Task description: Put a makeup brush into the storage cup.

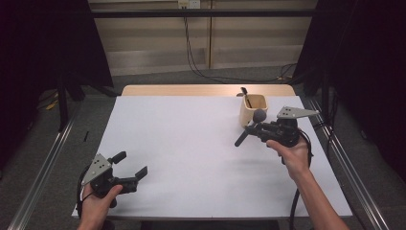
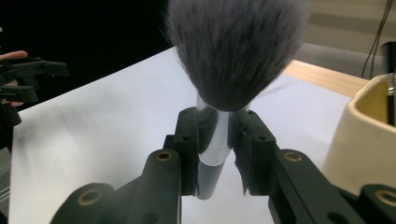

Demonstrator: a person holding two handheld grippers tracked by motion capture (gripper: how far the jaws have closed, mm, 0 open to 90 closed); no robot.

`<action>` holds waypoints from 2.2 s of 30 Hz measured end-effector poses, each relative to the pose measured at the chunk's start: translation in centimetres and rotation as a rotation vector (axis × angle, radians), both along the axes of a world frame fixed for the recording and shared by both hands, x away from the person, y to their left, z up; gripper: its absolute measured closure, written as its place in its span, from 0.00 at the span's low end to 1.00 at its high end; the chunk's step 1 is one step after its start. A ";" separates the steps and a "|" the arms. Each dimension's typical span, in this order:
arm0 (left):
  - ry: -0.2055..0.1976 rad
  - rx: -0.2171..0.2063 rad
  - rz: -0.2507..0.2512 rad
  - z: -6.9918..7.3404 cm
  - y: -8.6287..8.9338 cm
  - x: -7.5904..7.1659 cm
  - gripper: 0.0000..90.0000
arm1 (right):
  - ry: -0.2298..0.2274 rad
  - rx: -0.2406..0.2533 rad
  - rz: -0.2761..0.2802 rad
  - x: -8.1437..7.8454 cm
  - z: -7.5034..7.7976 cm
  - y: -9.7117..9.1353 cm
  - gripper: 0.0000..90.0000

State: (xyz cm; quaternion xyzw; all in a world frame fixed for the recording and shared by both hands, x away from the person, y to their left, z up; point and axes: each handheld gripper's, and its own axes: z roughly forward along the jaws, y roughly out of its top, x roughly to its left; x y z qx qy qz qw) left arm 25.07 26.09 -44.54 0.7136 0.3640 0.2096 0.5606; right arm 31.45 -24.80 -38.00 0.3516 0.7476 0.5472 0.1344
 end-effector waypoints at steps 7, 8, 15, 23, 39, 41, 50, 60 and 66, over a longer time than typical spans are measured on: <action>-0.006 0.009 -0.001 0.0 0.0 -0.2 0.03 | -0.025 0.007 -0.028 0.8 1.5 -0.8 0.80; -0.008 0.012 -0.002 0.0 0.0 -0.2 0.03 | -0.031 0.005 -0.033 0.9 1.7 -1.0 0.80; -0.011 0.010 0.006 0.1 0.4 -0.4 0.03 | -0.047 0.019 -0.067 1.7 3.3 -1.8 0.80; -0.018 0.017 0.010 0.1 0.5 -0.5 0.03 | -0.076 0.023 -0.112 2.5 4.8 -2.5 0.80; -0.015 0.023 0.014 0.1 0.7 -0.4 0.03 | -0.089 -0.006 -0.195 5.0 6.5 -3.1 0.80; -0.017 0.025 0.014 0.1 0.7 -0.4 0.03 | -0.086 -0.011 -0.205 5.3 6.7 -3.2 0.80; -0.019 0.026 0.012 0.1 0.7 -0.4 0.03 | -0.079 -0.033 -0.246 6.7 6.6 -3.2 0.80; -0.019 0.039 0.011 0.1 0.7 -0.3 0.03 | -0.065 -0.063 -0.282 8.2 6.0 -3.0 0.80; -0.021 0.034 0.013 0.1 0.7 -0.3 0.03 | -0.063 -0.073 -0.286 8.5 5.6 -2.9 0.80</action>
